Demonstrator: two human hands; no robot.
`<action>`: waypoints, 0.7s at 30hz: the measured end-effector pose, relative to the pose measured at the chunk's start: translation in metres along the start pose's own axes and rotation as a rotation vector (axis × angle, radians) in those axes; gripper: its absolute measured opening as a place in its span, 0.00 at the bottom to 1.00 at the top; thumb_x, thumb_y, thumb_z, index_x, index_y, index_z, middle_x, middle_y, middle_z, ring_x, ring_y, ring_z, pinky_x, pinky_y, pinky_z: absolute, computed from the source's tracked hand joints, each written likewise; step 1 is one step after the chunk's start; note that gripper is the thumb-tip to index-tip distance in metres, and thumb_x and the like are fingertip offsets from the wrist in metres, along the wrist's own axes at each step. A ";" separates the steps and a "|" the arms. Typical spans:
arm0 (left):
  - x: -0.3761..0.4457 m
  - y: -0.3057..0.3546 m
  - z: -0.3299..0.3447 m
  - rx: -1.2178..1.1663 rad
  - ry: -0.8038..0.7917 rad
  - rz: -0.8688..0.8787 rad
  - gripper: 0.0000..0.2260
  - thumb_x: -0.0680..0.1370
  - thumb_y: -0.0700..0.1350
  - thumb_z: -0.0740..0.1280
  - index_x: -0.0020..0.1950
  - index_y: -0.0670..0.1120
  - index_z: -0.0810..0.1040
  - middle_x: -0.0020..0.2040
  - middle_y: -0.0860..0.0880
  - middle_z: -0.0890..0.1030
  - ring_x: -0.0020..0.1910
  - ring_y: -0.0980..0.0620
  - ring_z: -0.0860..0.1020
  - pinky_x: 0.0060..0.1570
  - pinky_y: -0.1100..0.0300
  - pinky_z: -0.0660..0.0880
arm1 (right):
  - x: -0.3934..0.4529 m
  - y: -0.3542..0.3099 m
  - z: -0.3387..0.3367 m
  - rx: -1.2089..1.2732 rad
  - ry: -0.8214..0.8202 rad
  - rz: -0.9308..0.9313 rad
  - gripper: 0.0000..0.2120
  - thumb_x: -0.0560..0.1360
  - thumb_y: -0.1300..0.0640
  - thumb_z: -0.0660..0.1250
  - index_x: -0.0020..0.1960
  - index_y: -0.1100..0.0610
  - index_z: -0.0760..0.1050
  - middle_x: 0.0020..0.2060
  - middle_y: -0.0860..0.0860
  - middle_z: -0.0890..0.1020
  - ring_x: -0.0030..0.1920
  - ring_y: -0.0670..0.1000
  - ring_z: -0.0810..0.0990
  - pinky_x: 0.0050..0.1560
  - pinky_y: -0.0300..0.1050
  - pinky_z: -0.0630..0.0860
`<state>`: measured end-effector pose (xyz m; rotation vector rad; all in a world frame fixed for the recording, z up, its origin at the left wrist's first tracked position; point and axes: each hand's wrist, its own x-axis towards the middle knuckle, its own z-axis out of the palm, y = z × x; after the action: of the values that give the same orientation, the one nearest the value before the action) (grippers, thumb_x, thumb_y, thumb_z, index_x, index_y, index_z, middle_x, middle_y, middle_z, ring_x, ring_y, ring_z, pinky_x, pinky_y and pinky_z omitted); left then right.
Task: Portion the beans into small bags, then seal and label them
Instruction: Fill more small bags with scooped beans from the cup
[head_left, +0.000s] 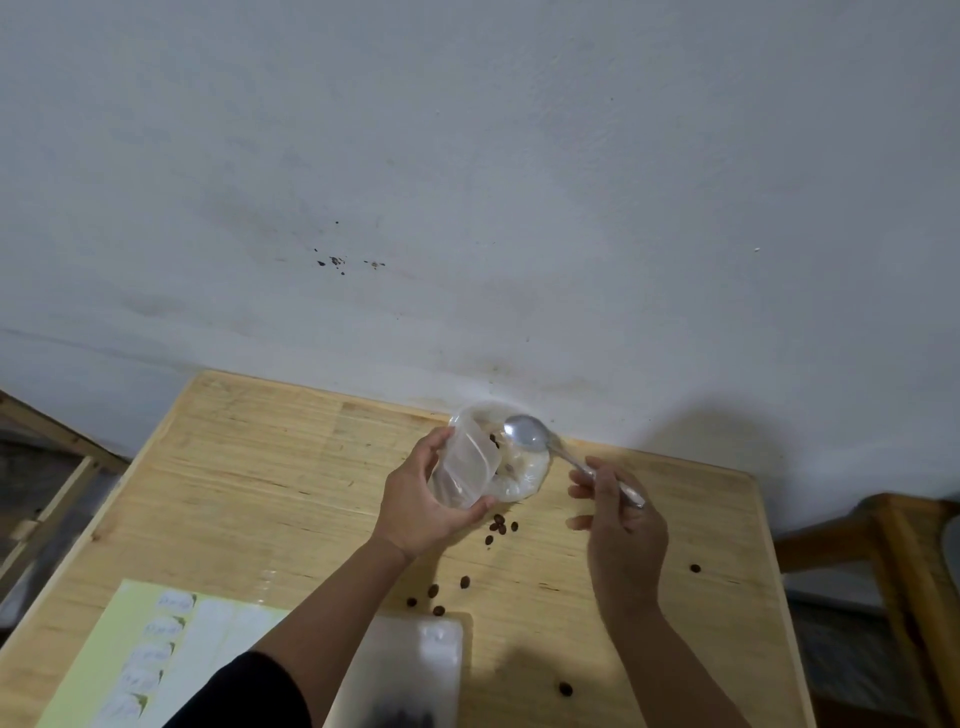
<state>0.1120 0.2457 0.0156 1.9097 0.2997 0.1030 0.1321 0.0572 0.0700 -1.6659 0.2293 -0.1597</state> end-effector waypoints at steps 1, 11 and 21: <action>0.000 0.000 0.000 -0.006 0.003 0.002 0.41 0.57 0.64 0.76 0.66 0.59 0.64 0.63 0.54 0.75 0.63 0.57 0.74 0.60 0.66 0.71 | -0.002 0.008 0.002 -0.043 0.007 0.030 0.09 0.79 0.61 0.60 0.48 0.53 0.79 0.40 0.52 0.84 0.40 0.46 0.83 0.27 0.36 0.76; 0.005 0.006 0.001 0.018 -0.013 0.044 0.38 0.58 0.62 0.76 0.64 0.64 0.63 0.61 0.56 0.76 0.61 0.62 0.74 0.56 0.73 0.71 | -0.001 0.033 0.016 -0.258 0.032 0.034 0.11 0.79 0.58 0.58 0.51 0.58 0.79 0.39 0.49 0.84 0.40 0.36 0.80 0.27 0.33 0.76; 0.008 0.009 0.003 0.011 -0.035 0.074 0.37 0.58 0.62 0.76 0.64 0.62 0.64 0.62 0.57 0.75 0.62 0.62 0.74 0.58 0.70 0.70 | -0.011 0.057 0.017 -0.247 0.014 0.064 0.10 0.79 0.59 0.60 0.53 0.56 0.80 0.39 0.44 0.83 0.42 0.39 0.81 0.39 0.50 0.82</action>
<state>0.1216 0.2421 0.0223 1.9313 0.2068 0.1174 0.1226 0.0709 0.0115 -1.9001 0.3222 -0.0975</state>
